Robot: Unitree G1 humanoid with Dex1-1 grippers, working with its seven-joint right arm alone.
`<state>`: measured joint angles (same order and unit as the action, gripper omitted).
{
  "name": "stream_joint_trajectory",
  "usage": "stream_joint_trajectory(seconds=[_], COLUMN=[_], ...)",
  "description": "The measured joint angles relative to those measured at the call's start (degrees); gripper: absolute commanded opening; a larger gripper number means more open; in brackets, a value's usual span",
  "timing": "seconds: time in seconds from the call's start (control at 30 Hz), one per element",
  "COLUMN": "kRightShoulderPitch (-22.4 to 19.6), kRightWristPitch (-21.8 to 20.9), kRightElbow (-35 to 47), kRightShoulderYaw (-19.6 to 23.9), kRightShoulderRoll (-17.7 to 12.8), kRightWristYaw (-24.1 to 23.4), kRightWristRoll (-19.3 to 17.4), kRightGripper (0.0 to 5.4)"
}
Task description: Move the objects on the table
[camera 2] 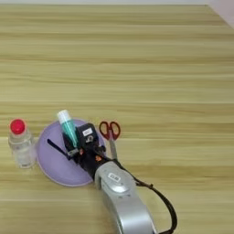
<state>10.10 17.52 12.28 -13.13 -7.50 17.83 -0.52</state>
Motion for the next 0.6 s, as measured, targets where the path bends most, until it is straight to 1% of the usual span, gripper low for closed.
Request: stream_joint_trajectory(seconds=[0.03,0.1,0.3,0.33,0.4,0.6], kRightShoulderPitch=[0.0,0.1,0.17,0.17,0.25,0.27], kRightWristPitch=[0.18,1.89,3.25,4.57,5.79,7.73], kRightElbow=[-0.1,-1.55,-1.85,-1.86,-1.93,-2.81], kRightShoulderYaw=[-0.07,-0.29,-0.34,-0.48,-0.58,-0.67], kRightShoulderRoll=[-0.1,-0.62,-0.94,-0.99,-1.01,-1.39], kRightWristYaw=[0.04,0.15,0.77,1.63,2.3,3.16], kRightWristRoll=[0.1,0.52,0.35,-0.41,-0.84,-0.9], kRightGripper=[1.67,1.67,1.67,1.67,1.67,1.67])
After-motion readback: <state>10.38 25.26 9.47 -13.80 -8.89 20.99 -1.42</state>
